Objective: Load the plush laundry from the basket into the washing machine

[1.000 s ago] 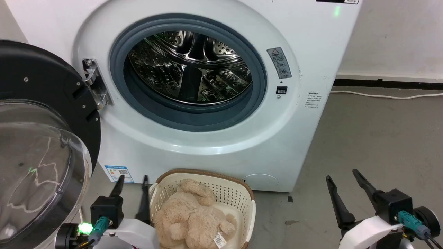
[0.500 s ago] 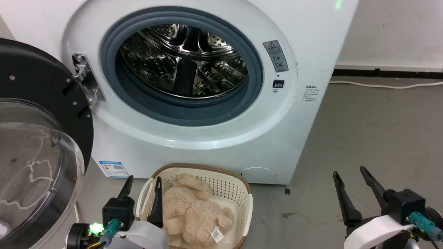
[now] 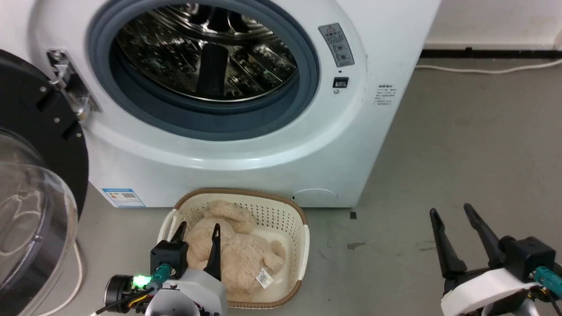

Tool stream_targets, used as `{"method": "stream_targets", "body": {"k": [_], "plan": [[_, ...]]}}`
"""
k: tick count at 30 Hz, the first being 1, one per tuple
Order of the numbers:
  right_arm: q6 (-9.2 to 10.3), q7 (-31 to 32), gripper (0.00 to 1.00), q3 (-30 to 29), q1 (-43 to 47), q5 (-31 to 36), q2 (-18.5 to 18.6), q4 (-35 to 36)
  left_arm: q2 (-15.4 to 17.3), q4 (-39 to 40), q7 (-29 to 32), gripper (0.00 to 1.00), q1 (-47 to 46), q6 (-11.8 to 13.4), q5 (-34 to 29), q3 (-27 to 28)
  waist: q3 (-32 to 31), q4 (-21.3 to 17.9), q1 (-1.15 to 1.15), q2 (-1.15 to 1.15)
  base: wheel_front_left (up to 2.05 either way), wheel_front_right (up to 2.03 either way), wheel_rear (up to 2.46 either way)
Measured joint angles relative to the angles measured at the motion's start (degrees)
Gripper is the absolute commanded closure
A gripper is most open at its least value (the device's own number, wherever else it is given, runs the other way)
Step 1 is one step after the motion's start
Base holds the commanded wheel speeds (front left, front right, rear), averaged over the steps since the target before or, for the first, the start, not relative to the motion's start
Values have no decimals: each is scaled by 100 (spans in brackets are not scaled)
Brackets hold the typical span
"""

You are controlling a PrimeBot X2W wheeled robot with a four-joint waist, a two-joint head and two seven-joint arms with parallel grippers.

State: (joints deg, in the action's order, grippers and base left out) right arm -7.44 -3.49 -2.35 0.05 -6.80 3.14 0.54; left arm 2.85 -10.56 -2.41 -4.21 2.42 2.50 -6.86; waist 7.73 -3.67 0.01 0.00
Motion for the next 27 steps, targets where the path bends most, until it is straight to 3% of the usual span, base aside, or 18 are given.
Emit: {"method": "stream_targets", "body": {"k": [27], "plan": [[0, -320, 0, -55, -325, -598, 70, 41, 71, -2171, -25, 0, -1136, 29, 582, -377, 1036, -474, 0, 0, 0, 0, 0]]}}
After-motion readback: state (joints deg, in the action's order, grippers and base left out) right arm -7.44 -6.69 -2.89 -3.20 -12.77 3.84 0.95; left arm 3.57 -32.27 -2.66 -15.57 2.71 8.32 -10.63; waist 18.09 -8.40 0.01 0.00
